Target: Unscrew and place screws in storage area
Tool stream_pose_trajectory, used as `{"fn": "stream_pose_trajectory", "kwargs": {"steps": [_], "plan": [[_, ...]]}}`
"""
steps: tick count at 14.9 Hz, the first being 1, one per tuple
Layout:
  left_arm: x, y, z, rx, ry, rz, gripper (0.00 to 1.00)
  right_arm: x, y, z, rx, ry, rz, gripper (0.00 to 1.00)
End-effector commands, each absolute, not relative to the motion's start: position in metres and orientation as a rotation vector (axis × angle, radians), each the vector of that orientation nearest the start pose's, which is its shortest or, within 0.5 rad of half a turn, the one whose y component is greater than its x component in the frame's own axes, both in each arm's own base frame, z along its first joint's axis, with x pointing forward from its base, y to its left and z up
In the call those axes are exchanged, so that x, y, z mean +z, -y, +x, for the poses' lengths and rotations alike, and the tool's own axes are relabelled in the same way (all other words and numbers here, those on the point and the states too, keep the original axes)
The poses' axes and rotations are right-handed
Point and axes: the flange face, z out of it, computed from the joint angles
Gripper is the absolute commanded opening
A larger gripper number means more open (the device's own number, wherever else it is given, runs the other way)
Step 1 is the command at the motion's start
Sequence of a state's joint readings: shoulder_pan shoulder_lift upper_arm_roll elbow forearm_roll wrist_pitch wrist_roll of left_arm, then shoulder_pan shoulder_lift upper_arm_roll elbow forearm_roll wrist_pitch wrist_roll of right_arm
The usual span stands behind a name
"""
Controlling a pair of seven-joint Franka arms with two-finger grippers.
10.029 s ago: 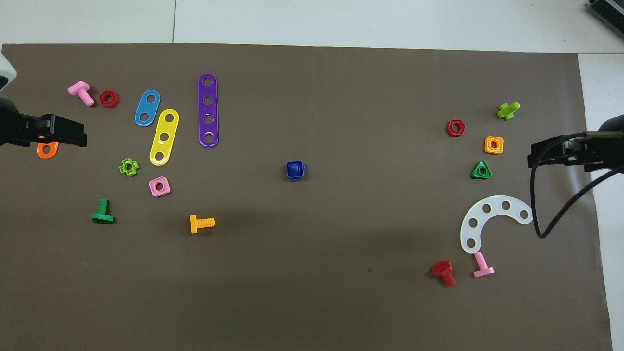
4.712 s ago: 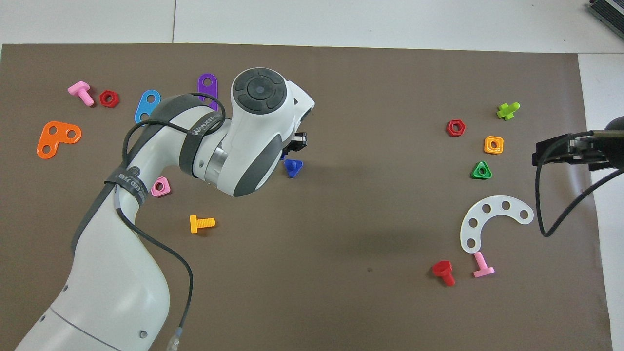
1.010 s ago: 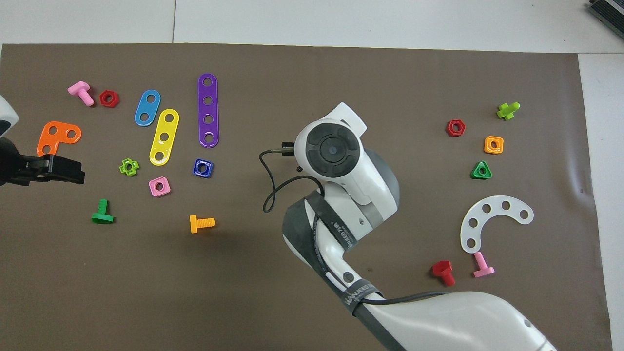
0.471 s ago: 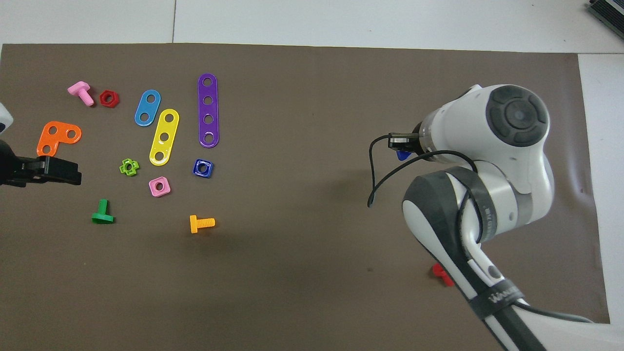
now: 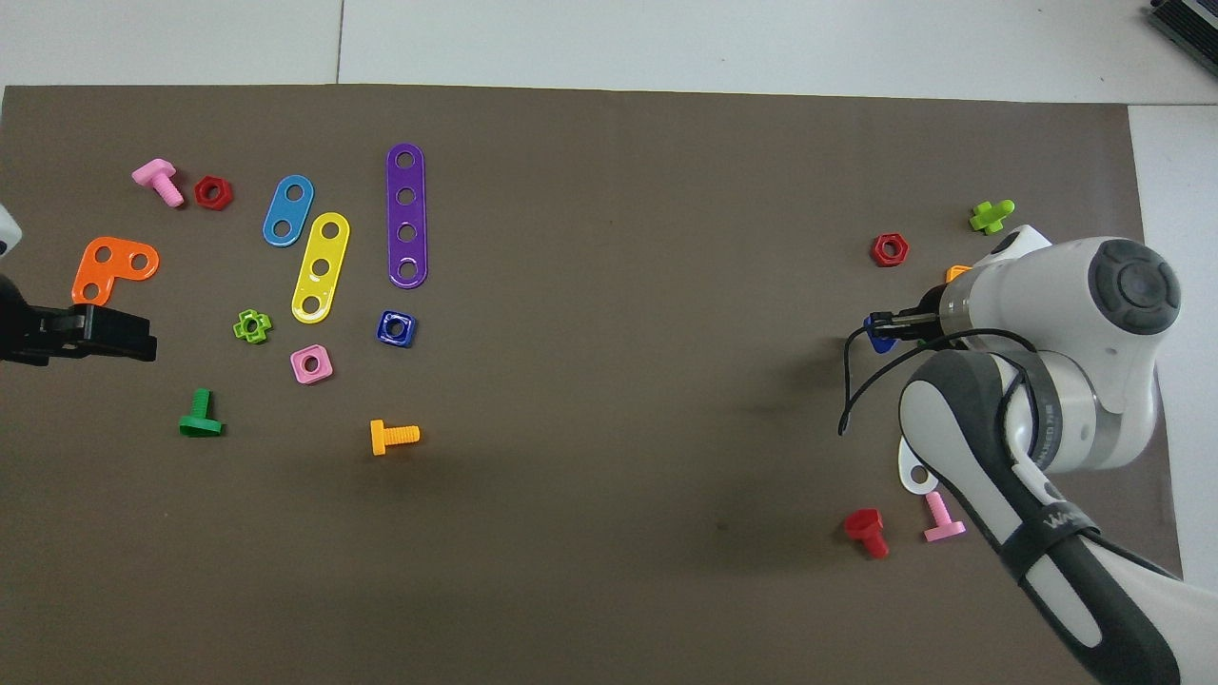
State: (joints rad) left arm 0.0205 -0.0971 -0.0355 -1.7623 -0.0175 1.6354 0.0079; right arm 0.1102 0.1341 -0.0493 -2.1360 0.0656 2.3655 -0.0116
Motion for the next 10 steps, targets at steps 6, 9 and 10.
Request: {"fn": "stream_pose_trajectory", "kwargs": {"steps": [6,9,10], "plan": [[0.592,0.009,0.517,0.029,-0.016,-3.158,1.00,0.313,-0.027,0.573,-0.193,0.084,-3.087,0.00],[0.593,0.009,0.518,0.027,-0.016,-3.158,1.00,0.312,-0.024,0.573,-0.194,0.088,-3.088,0.00],[0.593,0.009,0.518,0.027,-0.016,-3.158,1.00,0.311,-0.024,0.574,-0.192,0.086,-3.088,0.00]]}}
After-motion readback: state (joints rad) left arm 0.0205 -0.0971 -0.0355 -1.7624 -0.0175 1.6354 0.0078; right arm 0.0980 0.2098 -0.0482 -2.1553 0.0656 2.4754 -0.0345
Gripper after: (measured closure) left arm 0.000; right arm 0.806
